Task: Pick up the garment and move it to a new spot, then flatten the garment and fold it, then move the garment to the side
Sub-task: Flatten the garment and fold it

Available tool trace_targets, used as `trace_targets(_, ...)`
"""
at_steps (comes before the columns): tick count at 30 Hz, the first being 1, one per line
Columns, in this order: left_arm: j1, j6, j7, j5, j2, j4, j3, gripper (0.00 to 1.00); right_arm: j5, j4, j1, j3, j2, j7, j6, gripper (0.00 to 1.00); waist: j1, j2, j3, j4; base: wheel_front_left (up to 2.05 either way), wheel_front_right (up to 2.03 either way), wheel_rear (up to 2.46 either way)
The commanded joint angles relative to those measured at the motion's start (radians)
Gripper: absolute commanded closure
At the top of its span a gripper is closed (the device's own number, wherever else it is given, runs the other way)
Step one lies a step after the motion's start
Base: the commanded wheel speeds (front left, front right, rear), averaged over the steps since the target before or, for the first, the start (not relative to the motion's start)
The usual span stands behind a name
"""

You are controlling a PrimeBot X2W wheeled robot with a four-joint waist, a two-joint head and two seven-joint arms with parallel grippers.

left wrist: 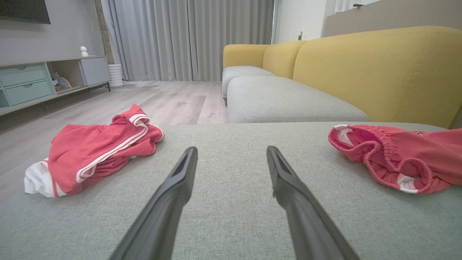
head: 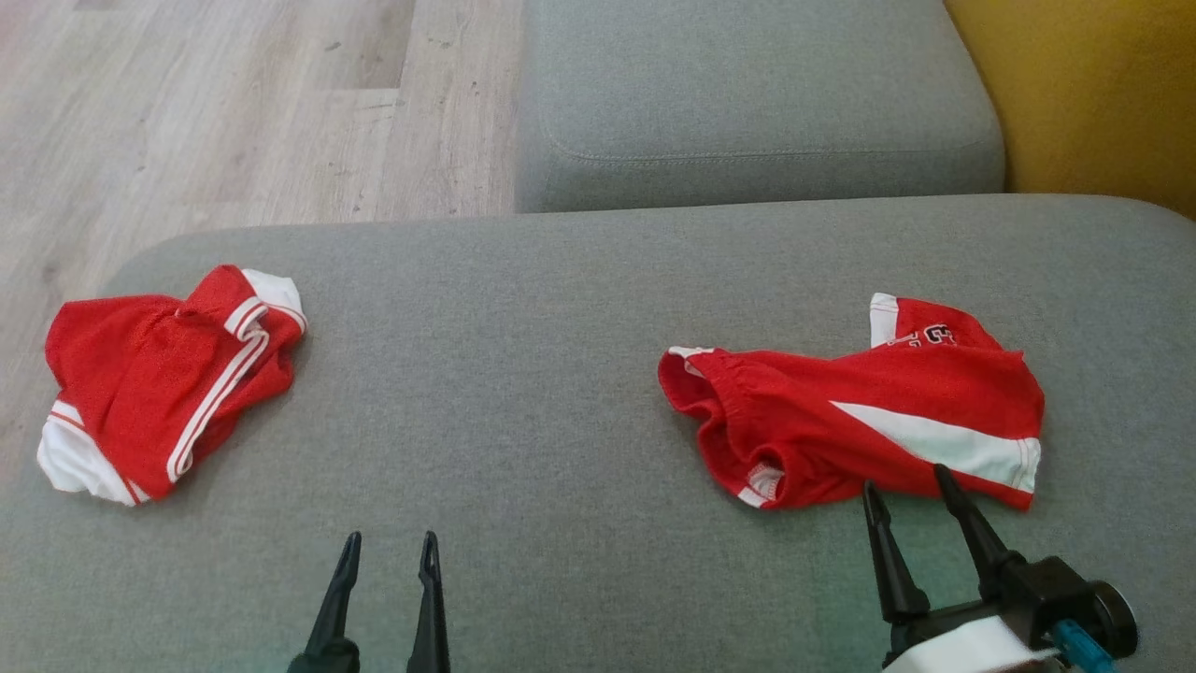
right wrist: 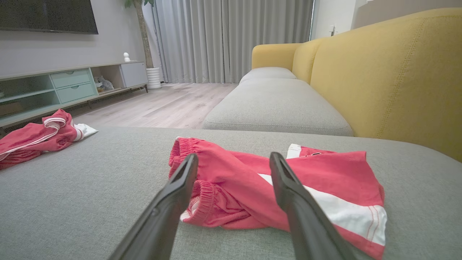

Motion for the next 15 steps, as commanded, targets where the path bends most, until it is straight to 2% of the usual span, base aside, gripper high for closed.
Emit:
trace_targets(1,-0.034,-0.005,-0.010,0.004,-0.008,-0.022,0.024,0.00,-0.003,-0.034,-0.024,0.024,-0.005,-0.004,-0.001,0.00,0.0000,-0.0001,0.001,-0.003,0.00,0.00,0.00)
trace_targets(10,-0.043,-0.011,-0.010,0.007,-0.008,-0.006,0.014,0.00,-0.006,-0.038,-0.031,0.031,-0.005,-0.004,-0.001,0.00,0.0000,-0.0001,0.021,-0.026,0.00,0.00,0.00)
trace_targets(13,-0.059,-0.019,-0.010,-0.026,-0.008,0.001,0.003,0.00,-0.008,-0.041,-0.035,0.034,-0.005,-0.004,-0.001,0.00,0.0000,-0.0001,0.038,-0.040,0.00,0.00,0.00)
trace_targets(15,-0.079,-0.032,-0.010,-0.086,-0.008,0.004,-0.009,0.00,-0.009,-0.043,-0.040,0.038,-0.005,-0.004,-0.001,0.00,0.0000,-0.0001,0.053,-0.051,0.00,0.00,0.00)
